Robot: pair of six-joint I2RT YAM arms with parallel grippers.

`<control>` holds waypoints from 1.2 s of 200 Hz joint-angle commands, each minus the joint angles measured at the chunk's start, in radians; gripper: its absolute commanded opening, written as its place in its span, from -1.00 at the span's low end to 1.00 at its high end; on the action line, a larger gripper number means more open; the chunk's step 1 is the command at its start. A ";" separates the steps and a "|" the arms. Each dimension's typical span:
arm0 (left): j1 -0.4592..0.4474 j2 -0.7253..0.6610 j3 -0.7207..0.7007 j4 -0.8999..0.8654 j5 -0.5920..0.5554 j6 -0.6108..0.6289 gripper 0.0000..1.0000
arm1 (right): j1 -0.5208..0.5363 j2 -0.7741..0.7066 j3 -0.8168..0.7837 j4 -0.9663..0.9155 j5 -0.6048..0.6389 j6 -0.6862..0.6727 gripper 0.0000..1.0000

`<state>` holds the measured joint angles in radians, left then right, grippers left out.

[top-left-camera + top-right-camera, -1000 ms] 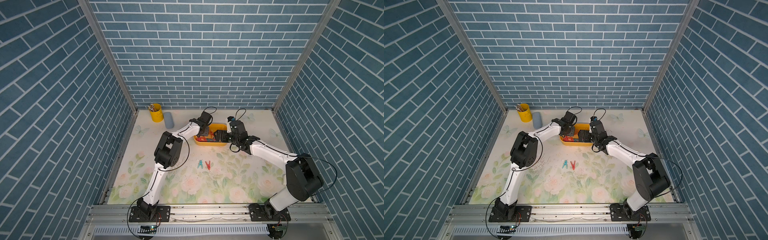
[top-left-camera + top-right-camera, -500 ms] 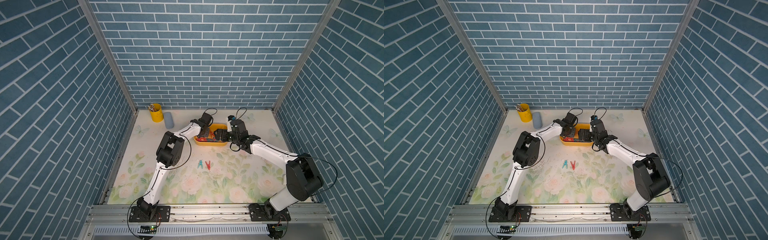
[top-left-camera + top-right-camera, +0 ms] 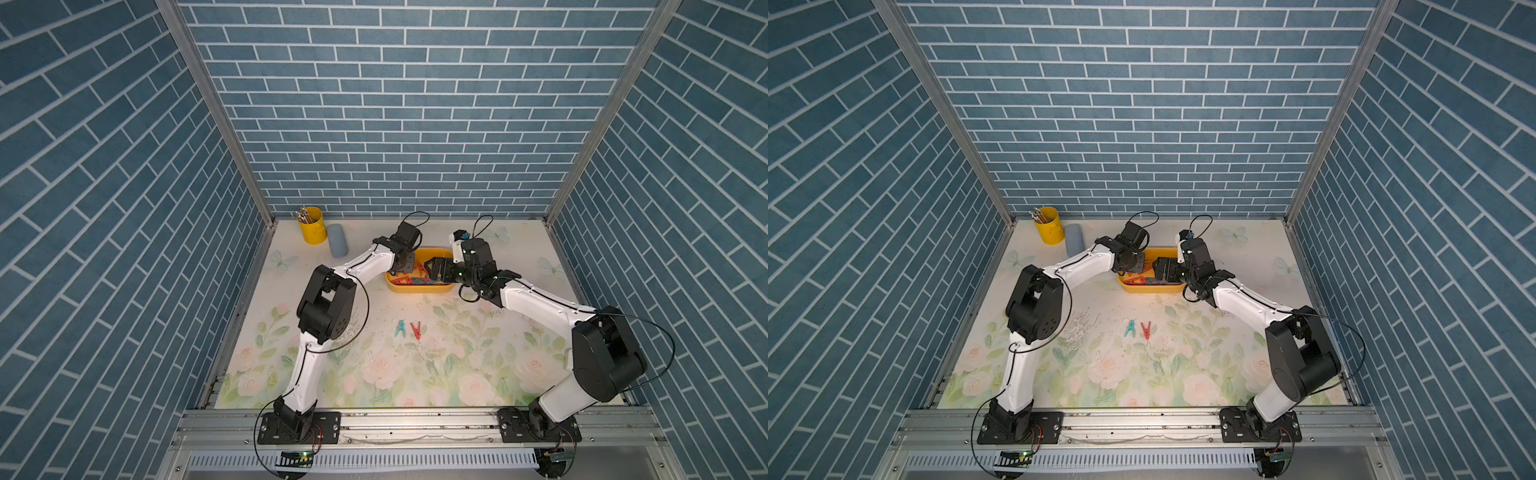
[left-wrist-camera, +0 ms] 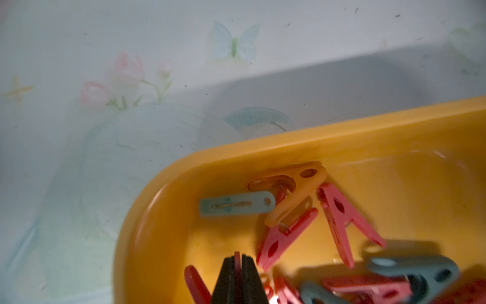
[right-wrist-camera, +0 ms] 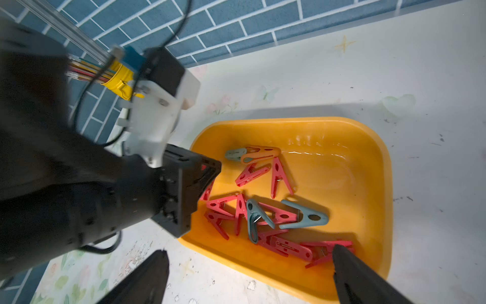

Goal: Take the clothespins out of the storage box
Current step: Pick up the clothespin from the storage box, then place the clothespin at the center of the board.

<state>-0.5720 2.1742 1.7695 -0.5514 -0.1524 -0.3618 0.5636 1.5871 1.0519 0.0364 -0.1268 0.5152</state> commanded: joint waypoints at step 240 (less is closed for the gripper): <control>-0.128 -0.654 -0.987 0.396 0.125 -0.152 -0.95 | 0.155 0.028 -0.032 0.066 -0.012 0.031 0.99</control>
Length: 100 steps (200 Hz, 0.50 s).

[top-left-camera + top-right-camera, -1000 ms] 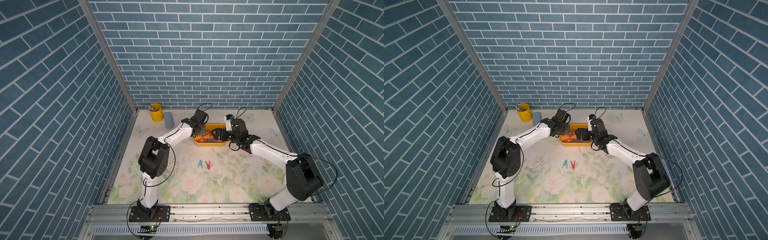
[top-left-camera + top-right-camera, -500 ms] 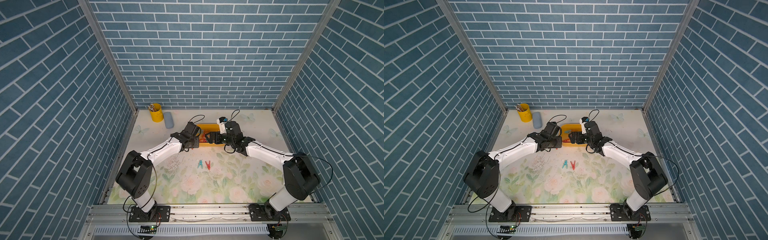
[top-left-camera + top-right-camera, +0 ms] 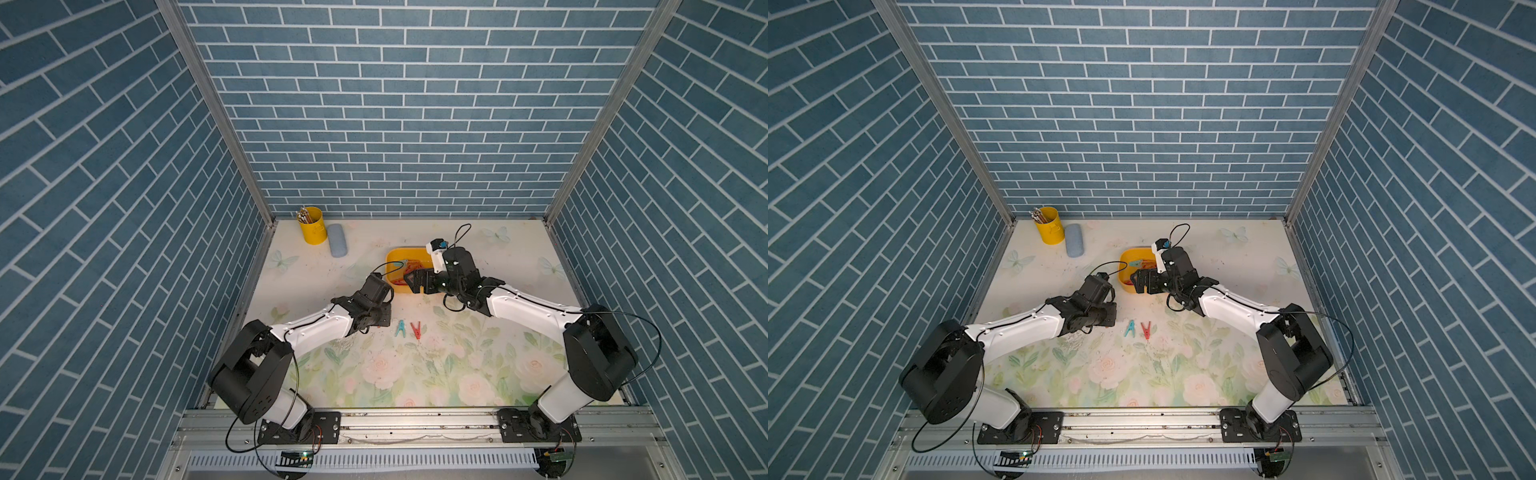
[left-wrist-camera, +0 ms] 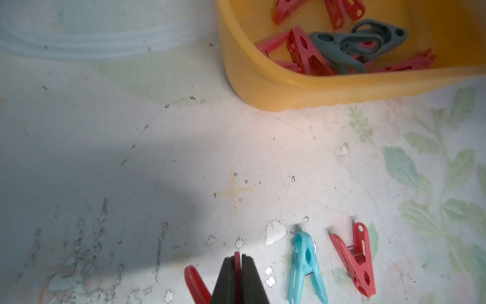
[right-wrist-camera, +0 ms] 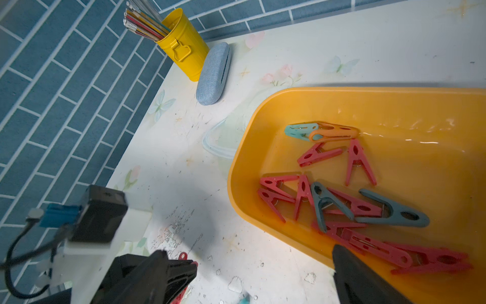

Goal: Take the clothespins out of the storage box
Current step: Place the clothespin at the center of the board.

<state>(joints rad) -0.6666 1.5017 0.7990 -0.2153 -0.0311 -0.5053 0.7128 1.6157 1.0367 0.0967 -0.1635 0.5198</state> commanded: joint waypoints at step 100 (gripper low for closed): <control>-0.079 0.062 -0.064 0.096 -0.024 -0.087 -0.84 | 0.008 0.013 -0.016 0.000 0.034 0.025 0.99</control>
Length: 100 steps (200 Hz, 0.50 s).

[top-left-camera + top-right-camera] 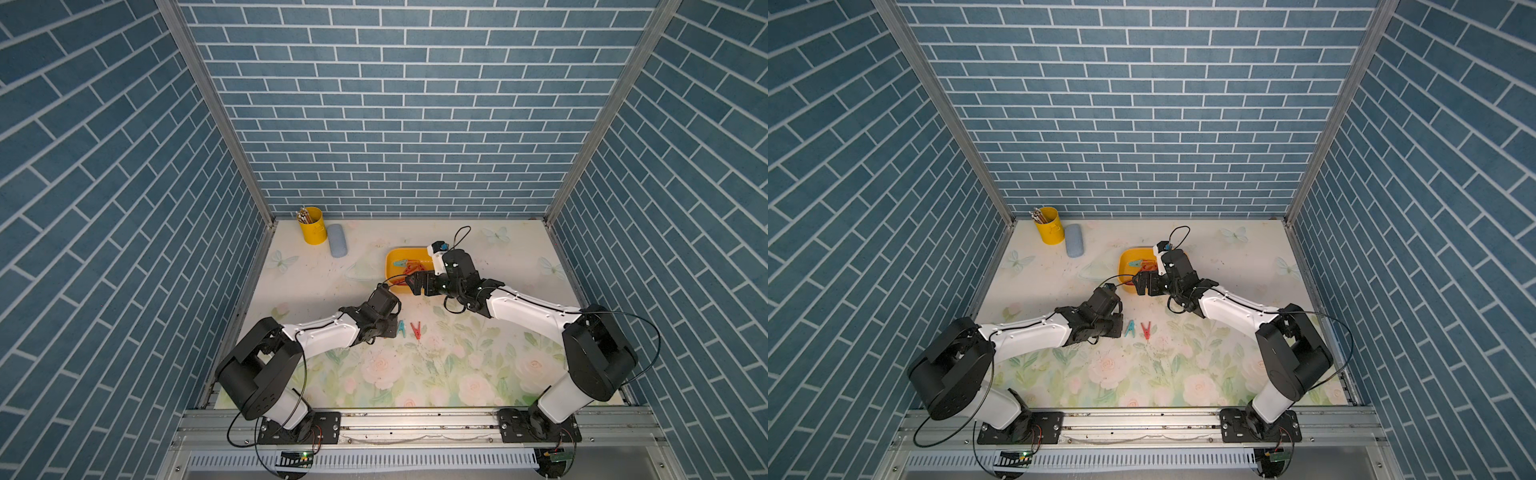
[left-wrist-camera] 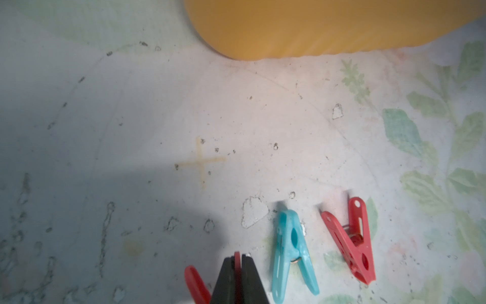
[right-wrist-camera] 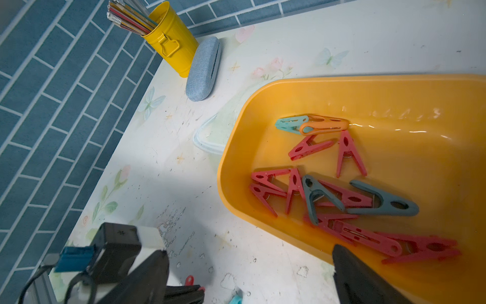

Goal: Take the clothespins out of the storage box
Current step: Place the clothespin at the center of the board.

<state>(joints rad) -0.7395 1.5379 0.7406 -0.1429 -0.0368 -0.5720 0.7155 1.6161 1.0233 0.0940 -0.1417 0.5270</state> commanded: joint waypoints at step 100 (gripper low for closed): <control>-0.006 0.034 0.040 -0.015 -0.046 -0.014 -0.08 | -0.004 0.074 0.061 -0.040 0.048 -0.013 0.99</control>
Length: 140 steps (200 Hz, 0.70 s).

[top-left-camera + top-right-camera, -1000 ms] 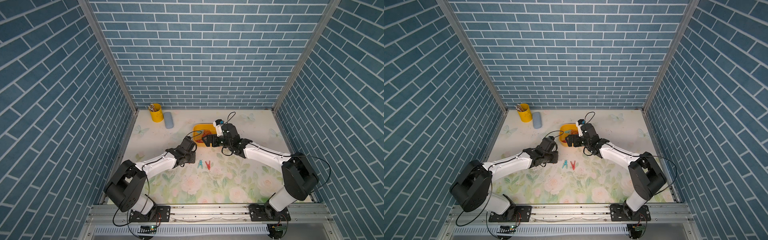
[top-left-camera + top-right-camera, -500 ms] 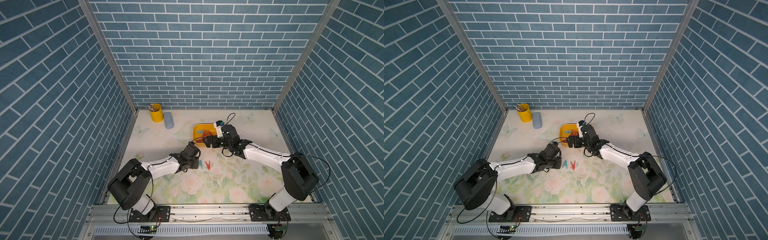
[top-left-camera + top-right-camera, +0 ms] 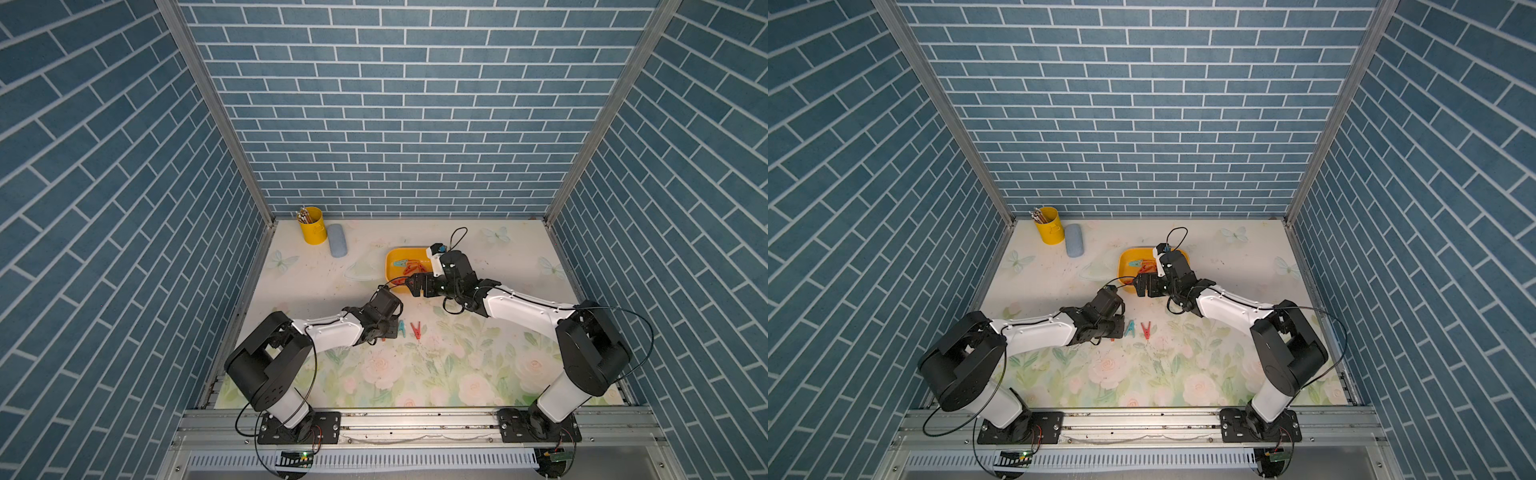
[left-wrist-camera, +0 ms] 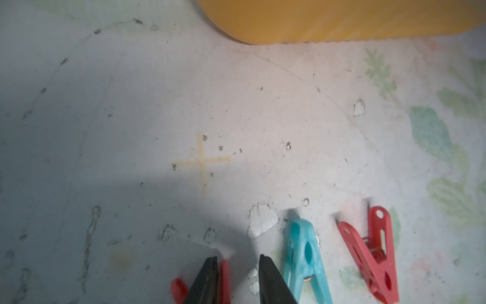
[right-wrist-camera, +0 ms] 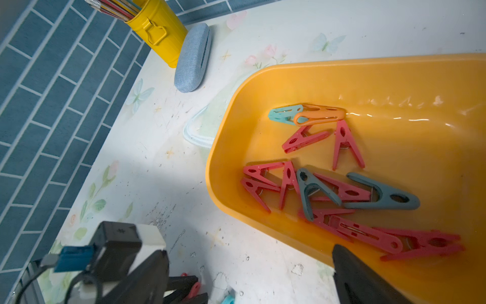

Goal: Take the clothespins out of the storage box
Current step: Place the clothespin at the center of the board.

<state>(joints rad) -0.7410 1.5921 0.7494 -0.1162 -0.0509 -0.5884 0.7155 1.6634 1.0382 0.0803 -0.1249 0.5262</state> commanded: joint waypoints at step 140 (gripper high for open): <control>0.120 -0.147 0.184 -0.114 -0.004 0.030 0.99 | -0.110 0.289 0.303 -0.179 0.110 -0.134 -0.13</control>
<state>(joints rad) -0.6445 1.4666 0.9051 -0.2028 -0.0666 -0.5720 0.6201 1.9003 1.2881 -0.0196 -0.0586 0.4538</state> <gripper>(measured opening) 0.995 0.460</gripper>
